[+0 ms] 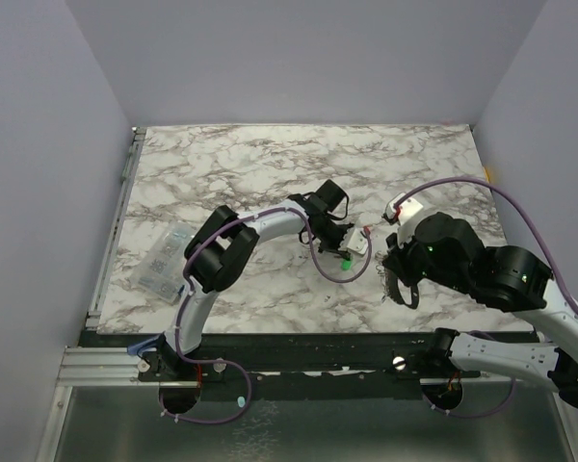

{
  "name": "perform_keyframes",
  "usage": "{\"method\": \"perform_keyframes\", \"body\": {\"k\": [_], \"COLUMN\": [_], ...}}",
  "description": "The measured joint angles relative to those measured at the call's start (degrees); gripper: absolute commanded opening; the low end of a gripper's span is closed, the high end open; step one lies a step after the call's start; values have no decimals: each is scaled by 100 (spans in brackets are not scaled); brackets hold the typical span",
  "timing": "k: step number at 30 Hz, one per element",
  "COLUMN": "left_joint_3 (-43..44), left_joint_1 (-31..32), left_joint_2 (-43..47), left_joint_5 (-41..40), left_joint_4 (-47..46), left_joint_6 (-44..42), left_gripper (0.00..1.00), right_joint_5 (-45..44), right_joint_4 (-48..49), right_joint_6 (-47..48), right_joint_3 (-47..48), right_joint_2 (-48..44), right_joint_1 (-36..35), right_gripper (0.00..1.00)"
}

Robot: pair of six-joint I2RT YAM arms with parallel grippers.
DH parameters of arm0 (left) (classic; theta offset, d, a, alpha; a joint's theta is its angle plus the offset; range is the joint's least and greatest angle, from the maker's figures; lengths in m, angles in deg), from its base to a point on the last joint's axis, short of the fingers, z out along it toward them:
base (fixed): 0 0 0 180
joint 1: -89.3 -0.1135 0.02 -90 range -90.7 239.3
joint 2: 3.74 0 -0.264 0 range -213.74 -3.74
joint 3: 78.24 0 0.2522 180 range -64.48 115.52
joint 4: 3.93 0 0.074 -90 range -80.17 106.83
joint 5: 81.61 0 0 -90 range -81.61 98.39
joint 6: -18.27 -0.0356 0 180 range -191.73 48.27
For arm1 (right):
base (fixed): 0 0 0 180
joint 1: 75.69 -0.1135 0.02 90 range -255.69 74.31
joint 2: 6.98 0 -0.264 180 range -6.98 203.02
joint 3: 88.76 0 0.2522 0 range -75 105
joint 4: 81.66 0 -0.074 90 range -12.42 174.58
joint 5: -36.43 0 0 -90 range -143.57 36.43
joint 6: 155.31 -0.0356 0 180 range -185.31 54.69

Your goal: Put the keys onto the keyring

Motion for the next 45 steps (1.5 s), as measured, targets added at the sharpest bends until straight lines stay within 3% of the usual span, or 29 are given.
{"method": "perform_keyframes", "body": {"k": [5, 10, 19, 21, 24, 26, 29, 31, 33, 39, 45], "left_joint_3": [-348, -922, -2470, -3051, -4343, -4638, -3967, -3060, -2747, -3001, -3399], "left_joint_1": [-35, -181, -721, -756, -835, -903, -929, -929, -946, -953, -979], "left_joint_2": [345, 1285, 4044, 4559, 5517, 5831, 5600, 5193, 5036, 4876, 5241], "left_joint_5": [59, 282, 315, 92, -511, -953, -2015, -2664, -2907, -3834, -4607], "left_joint_4": [92, 164, -157, -914, -2719, -3069, -2653, -2024, -1762, -807, -243], "left_joint_6": [109, 227, 730, 1381, 3132, 4015, 5195, 6006, 6524, 8074, 8502], "left_gripper": [0, 0, 0, 0, 0, 0, 0, 0, 0, 0, 0], "right_joint_5": [13, 162, 813, 960, 1139, 1325, 1637, 1805, 1954, 2188, 2190], "right_joint_4": [-20, 48, 380, 396, 444, 490, 546, 560, 614, 848, 874], "right_joint_6": [28, 160, 472, 564, 656, 697, 710, 704, 678, 549, 483], "right_joint_3": [122, 219, 345, 520, 763, 844, 881, 905, 905, 903, 903], "right_joint_2": [39, 164, 752, 938, 1167, 1244, 1318, 1410, 1506, 1875, 2039], "right_joint_1": [0, 0, 0, 0, 0, 0, 0, 0, 0, 0, 0], "right_gripper": [1, 1, 1, 1, 1, 1, 1, 1, 1, 1, 1]}}
